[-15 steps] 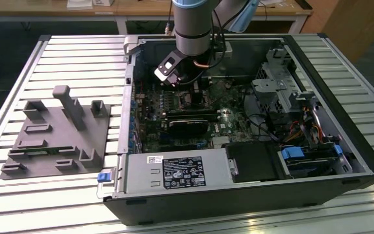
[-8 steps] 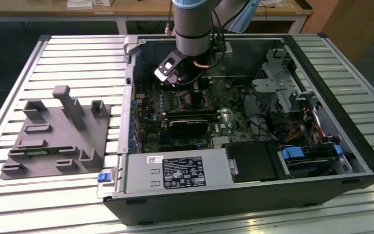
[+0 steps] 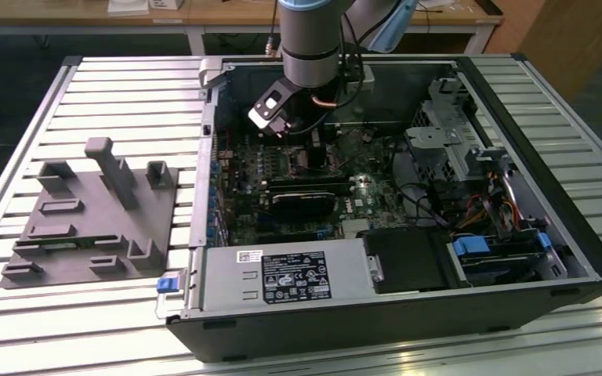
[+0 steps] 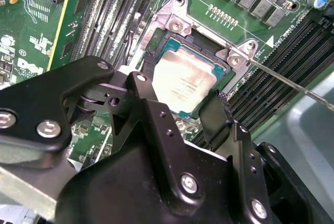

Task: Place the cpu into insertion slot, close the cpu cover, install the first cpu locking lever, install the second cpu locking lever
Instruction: 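Place the cpu into insertion slot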

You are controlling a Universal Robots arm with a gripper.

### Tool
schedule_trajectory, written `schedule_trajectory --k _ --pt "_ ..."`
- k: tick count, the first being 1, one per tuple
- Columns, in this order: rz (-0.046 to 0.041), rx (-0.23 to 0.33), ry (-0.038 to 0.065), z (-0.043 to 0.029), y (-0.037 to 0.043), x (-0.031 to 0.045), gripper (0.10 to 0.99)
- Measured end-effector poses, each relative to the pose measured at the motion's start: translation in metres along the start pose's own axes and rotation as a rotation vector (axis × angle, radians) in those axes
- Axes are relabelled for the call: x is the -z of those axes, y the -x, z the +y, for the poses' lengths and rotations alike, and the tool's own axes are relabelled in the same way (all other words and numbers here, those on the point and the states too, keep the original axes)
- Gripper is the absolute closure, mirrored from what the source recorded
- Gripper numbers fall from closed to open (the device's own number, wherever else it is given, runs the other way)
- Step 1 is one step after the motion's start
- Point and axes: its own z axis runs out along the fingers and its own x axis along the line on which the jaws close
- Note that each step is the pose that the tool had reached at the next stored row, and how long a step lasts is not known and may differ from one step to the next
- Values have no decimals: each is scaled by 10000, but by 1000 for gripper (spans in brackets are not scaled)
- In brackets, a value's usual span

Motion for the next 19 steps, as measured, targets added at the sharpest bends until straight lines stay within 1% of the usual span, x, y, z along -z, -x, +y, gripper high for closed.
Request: schedule_trajectory --k 6,11,16,19 --pt "-2 0 -1 0 0 4 471" --pt "-1 0 -1 3 0 41 471" --pt "-1 0 -1 8 1 94 471" --pt "1 0 0 9 0 107 471"
